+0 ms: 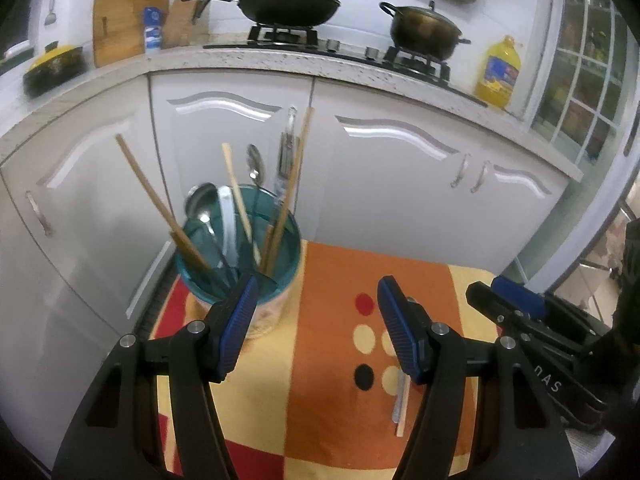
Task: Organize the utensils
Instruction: 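Move both tools back over the last spoon and chopstick on the placemat, then lower the left tool onto the steel spoon and close it around the spoon, then grasp the wooden chopstick with the right tool while the left tool holds the spoon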
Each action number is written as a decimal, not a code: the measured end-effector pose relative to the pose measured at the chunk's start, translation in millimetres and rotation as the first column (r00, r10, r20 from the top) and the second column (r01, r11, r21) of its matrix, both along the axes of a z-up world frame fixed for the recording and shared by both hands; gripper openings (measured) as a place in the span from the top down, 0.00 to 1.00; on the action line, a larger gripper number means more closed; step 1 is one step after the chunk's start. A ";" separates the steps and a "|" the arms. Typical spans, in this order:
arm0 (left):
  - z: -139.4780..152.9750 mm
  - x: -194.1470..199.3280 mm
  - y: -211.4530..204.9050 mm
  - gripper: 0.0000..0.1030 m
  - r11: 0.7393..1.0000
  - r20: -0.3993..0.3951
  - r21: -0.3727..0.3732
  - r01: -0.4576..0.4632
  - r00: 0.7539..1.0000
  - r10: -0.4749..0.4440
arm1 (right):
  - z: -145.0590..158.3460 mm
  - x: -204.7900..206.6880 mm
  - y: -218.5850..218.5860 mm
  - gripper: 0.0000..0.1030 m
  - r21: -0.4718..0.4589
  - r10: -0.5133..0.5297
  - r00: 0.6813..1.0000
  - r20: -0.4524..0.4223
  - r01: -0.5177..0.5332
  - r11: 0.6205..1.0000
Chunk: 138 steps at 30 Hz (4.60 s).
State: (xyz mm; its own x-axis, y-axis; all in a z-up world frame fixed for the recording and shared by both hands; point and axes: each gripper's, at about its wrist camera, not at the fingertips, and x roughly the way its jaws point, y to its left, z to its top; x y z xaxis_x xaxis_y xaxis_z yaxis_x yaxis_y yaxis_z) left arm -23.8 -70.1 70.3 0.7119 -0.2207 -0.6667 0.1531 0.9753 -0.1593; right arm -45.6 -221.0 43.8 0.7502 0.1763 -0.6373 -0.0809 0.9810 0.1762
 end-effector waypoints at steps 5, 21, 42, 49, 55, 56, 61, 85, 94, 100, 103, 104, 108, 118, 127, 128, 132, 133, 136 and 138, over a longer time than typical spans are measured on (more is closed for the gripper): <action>-6.7 -5.2 -13.7 0.40 1.000 -0.012 -0.003 0.029 1.000 -0.029 | -10.1 -8.6 -18.6 0.62 0.000 -0.037 0.999 -0.024 0.037 0.999; -37.6 -8.7 -41.7 0.40 0.996 -0.077 0.014 0.089 0.993 -0.087 | -50.0 -23.7 -69.4 0.62 0.030 -0.140 0.981 -0.136 0.145 0.989; -73.2 14.7 -60.7 0.40 0.990 -0.167 0.013 0.137 0.977 -0.133 | -82.4 -8.1 -73.1 0.62 0.052 -0.117 0.971 -0.207 0.130 0.990; -86.1 31.8 -66.9 0.40 0.983 -0.181 -0.040 0.181 0.966 -0.185 | -92.2 0.3 -74.8 0.62 0.072 -0.093 0.971 -0.219 0.111 0.991; -103.2 59.1 -78.4 0.40 0.971 -0.209 -0.089 0.222 0.949 -0.236 | -99.8 9.0 -82.4 0.62 0.098 -0.081 0.974 -0.213 0.104 0.990; -107.6 64.5 -81.4 0.40 0.969 -0.217 -0.094 0.229 0.945 -0.244 | -101.6 10.3 -84.7 0.62 0.105 -0.082 0.973 -0.217 0.107 0.989; -126.9 88.1 -96.7 0.41 0.958 -0.244 -0.115 0.262 0.927 -0.283 | -107.0 16.1 -94.1 0.62 0.124 -0.084 0.971 -0.226 0.114 0.986; -161.3 118.4 -128.5 0.66 0.908 -0.287 -0.103 0.406 0.862 -0.418 | -122.6 37.9 -113.0 0.62 0.152 -0.088 0.964 -0.249 0.129 0.980; -159.1 102.3 -85.7 0.65 0.948 -0.328 -0.034 0.317 0.892 -0.310 | -126.5 54.1 -92.1 0.62 0.143 -0.031 0.964 -0.263 0.071 0.987; -159.2 96.2 -70.6 0.65 0.955 -0.354 -0.053 0.292 0.889 -0.291 | -139.6 73.7 -68.6 0.62 0.133 0.037 0.951 -0.307 0.005 0.991; -159.1 94.0 -64.2 0.65 0.959 -0.360 -0.064 0.278 0.890 -0.282 | -150.8 85.5 -56.3 0.62 0.088 0.061 0.936 -0.348 -0.032 0.996; -158.9 93.7 -62.0 0.65 0.960 -0.362 -0.067 0.273 0.890 -0.278 | -151.8 87.9 -53.0 0.62 0.073 0.068 0.940 -0.334 -0.046 0.996; -158.0 93.0 -55.5 0.64 0.962 -0.367 -0.075 0.264 0.889 -0.272 | -152.9 104.4 -41.2 0.72 0.025 0.112 0.943 -0.314 -0.110 0.994; -156.4 87.6 -38.8 0.58 0.960 -0.381 -0.101 0.262 0.881 -0.281 | -150.2 101.0 -37.8 0.80 0.048 0.213 0.922 -0.325 -0.208 0.977; -157.9 92.7 -47.7 0.62 0.964 -0.356 -0.025 0.264 0.899 -0.255 | -152.9 103.4 -26.7 0.72 0.061 0.151 0.922 -0.356 -0.139 0.988; -158.2 93.4 -49.7 0.66 0.963 -0.353 -0.020 0.268 0.899 -0.258 | -153.1 105.4 -24.2 0.72 0.049 0.147 0.924 -0.353 -0.139 0.989; -160.1 94.0 -57.2 0.88 0.959 -0.340 0.005 0.285 0.902 -0.266 | -154.3 107.9 -10.9 0.88 -0.059 0.143 0.934 -0.327 -0.171 0.984; -160.2 93.6 -56.4 0.90 0.958 -0.336 0.005 0.287 0.903 -0.269 | -154.3 107.9 -13.0 0.89 -0.045 0.145 0.934 -0.328 -0.168 0.985; -156.7 96.3 -44.9 0.96 0.962 -0.348 -0.071 0.265 0.897 -0.273 | -149.5 102.4 -25.3 0.95 0.019 0.142 0.938 -0.316 -0.143 0.990; -152.0 95.6 -39.9 0.98 0.963 -0.340 -0.082 0.258 0.901 -0.270 | -138.7 92.9 -33.8 0.95 0.087 0.157 0.948 -0.278 -0.138 0.987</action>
